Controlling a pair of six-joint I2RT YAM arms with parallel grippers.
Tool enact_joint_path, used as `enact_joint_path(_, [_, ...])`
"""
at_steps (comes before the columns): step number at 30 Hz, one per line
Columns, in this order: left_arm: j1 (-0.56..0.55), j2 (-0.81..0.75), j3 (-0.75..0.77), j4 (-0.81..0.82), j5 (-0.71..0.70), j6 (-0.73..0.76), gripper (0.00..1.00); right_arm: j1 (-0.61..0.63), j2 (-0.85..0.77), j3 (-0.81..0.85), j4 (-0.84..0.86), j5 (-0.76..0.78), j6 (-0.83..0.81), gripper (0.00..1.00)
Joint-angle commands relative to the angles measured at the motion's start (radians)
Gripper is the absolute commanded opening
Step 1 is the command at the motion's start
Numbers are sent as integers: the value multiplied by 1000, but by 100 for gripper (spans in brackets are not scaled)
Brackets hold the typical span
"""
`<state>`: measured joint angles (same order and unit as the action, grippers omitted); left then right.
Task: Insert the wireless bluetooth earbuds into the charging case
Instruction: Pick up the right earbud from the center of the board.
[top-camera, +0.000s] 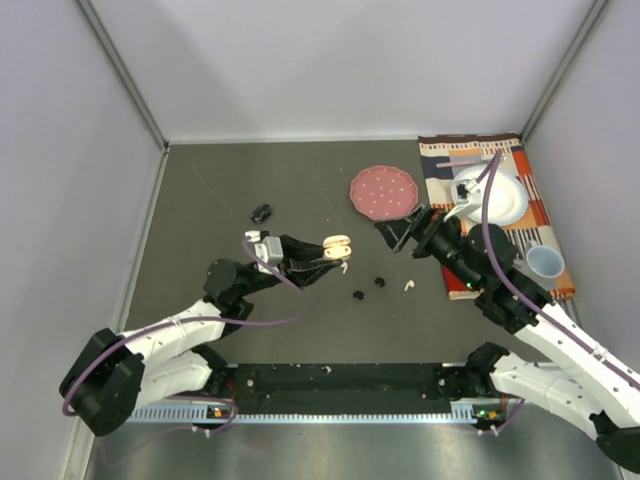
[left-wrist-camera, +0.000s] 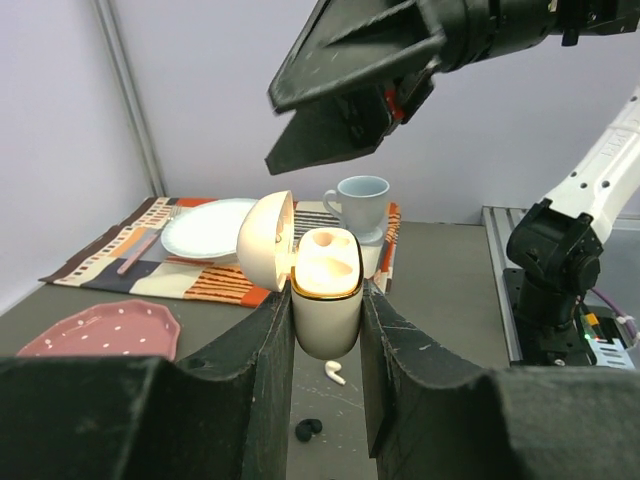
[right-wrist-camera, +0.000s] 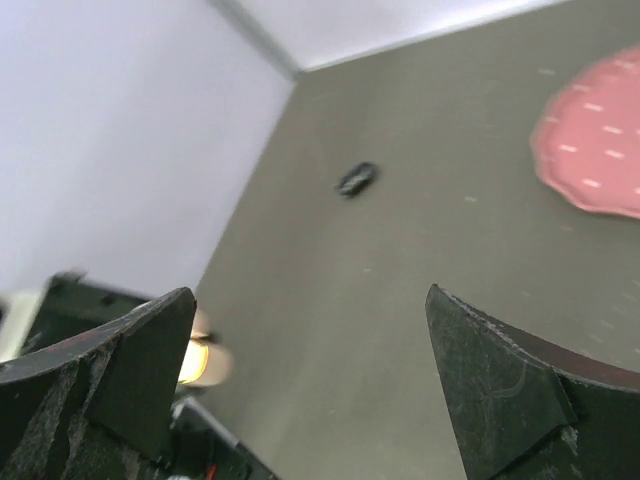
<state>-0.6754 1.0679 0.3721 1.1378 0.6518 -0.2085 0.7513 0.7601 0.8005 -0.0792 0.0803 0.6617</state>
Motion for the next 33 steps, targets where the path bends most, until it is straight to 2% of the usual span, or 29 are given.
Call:
enact_joint_path(1, [-3, -51, 8, -16, -44, 40, 0, -140, -10, 51, -226, 165, 104, 99])
enact_joint_path(5, [-3, -74, 2, -33, -69, 54, 0, -214, -5, 34, -338, 179, 128, 99])
enact_joint_path(12, [-3, -152, -18, -61, -110, 77, 0, -224, 47, 6, -349, 141, 119, 99])
enact_joint_path(16, [-3, -204, -13, -137, -144, 118, 0, -224, 138, 8, -334, 73, 61, 98])
enact_joint_path(22, [-3, -351, -15, -323, -416, 84, 0, -224, 242, -1, -297, -40, 26, 94])
enact_joint_path(25, [-1, -422, -27, -386, -492, 95, 0, -224, 257, -41, -261, -21, 47, 91])
enact_joint_path(28, [2, -462, -50, -406, -523, 112, 0, -221, 298, -49, -228, -23, 38, 89])
enact_joint_path(33, [37, -467, -94, -389, -492, 106, 0, -182, 418, -23, -211, -21, 27, 88])
